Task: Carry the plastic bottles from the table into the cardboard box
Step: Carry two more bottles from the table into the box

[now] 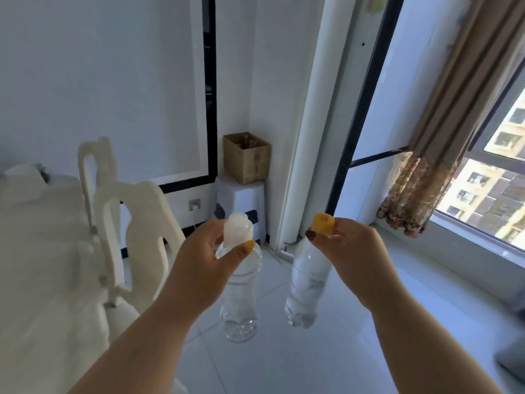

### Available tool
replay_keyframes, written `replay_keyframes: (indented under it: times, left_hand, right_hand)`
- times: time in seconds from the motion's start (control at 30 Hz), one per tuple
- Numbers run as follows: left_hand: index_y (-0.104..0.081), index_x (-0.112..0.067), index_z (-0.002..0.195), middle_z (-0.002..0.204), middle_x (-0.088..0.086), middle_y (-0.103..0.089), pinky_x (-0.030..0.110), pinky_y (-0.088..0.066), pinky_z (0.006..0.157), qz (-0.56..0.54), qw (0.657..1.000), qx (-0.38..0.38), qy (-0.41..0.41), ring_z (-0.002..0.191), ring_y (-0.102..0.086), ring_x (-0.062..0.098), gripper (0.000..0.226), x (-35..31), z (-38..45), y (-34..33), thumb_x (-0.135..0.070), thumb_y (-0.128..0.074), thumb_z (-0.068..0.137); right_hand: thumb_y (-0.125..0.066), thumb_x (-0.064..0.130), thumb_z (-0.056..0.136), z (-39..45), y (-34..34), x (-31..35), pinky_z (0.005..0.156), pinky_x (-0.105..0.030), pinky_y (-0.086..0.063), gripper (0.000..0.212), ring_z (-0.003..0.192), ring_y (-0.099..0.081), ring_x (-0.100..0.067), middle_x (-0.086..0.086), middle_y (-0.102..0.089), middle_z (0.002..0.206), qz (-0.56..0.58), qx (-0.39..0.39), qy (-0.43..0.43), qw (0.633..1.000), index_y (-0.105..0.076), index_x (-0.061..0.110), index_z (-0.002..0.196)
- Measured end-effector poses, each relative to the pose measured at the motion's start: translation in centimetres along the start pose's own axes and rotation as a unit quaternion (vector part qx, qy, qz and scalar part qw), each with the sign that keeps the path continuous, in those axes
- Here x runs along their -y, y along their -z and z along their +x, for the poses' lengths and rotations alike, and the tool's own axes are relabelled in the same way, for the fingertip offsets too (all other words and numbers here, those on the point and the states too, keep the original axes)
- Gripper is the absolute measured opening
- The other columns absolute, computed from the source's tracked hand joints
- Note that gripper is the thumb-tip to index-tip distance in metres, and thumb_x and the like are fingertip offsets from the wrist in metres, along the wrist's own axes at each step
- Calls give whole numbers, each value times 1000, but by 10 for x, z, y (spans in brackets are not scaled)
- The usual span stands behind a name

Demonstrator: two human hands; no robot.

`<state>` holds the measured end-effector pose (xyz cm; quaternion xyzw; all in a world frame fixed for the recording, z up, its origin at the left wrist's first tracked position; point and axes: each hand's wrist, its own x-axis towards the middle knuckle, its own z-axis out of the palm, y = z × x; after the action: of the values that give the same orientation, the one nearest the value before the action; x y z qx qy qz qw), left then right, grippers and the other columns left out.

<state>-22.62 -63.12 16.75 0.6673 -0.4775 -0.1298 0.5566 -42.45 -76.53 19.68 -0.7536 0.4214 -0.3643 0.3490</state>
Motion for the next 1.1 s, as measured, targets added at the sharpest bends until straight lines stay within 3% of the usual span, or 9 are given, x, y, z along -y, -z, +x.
replay_keyframes:
  times: [0.27,0.43,0.5,0.6,0.73,0.8,0.97,1.03,1.1]
  left_hand:
    - [-61,-50,98,100,-20,-70,15,-45,75,8,999,35,-2,96,-62,-13,32,32,144,-75,-64,-66,69]
    - [-64,-45,101,101,-17,-73,17,-46,78,3,999,53,11,96,-65,-9,32,51,256,-108,-56,-71,71]
    - [-65,-43,103,104,-13,-73,15,-45,78,9,998,51,20,98,-64,-9,30,61,302,-120,-50,-74,76]
    - [-65,-43,101,102,-12,-74,12,-41,76,25,998,49,25,96,-62,-12,23,77,360,-136,-41,-76,81]
    - [-66,-34,109,106,-14,-71,16,-43,79,49,998,30,31,99,-64,-5,30,103,442,-162,-38,-77,82]
    - [-64,-34,112,108,-16,-69,16,-43,79,56,998,8,39,103,-63,-1,33,119,488,-176,-38,-76,82]
    - [-64,-30,118,112,-12,-70,25,-48,87,59,995,-39,64,107,-63,5,35,146,593,-194,-35,-75,84]
    - [-65,-28,117,112,-10,-71,31,-51,90,60,994,-55,69,107,-65,8,35,160,640,-199,-34,-75,85]
    - [-63,-32,115,112,-10,-70,26,-50,86,63,993,-70,66,105,-64,8,32,172,678,-201,-35,-75,85]
  right_hand:
    - [-74,36,82,144,1,-50,58,-20,-37,15,56,-55,3,14,-65,66,-9,-11,2,1000,-72,21,78]
    - [-74,35,83,260,-10,-67,73,-29,-53,12,79,-68,-9,8,-74,81,-14,-10,-2,1000,-71,25,78]
    - [-73,35,84,312,-17,-76,70,-29,-54,17,71,-66,-7,10,-71,75,-4,0,12,1000,-67,23,73]
    - [-72,37,83,381,-30,-91,55,-26,-42,27,45,-45,-2,11,-57,56,1,-3,12,1000,-66,14,70]
    - [-72,38,84,483,-49,-113,50,-18,-32,28,40,-49,6,28,-52,42,-7,22,18,1000,-58,27,62]
    - [-71,40,83,541,-61,-124,48,-16,-31,24,41,-50,7,29,-52,42,-6,42,30,999,-60,29,65]
    - [-73,42,81,669,-91,-127,61,-22,-43,12,75,-64,-3,17,-70,77,13,71,55,996,-69,31,80]
    - [-73,42,81,720,-106,-126,63,-21,-43,10,81,-63,0,20,-69,83,22,80,62,995,-65,37,78]
    - [-71,43,82,761,-121,-126,61,-21,-44,8,82,-63,0,20,-69,86,19,81,68,994,-65,37,82]
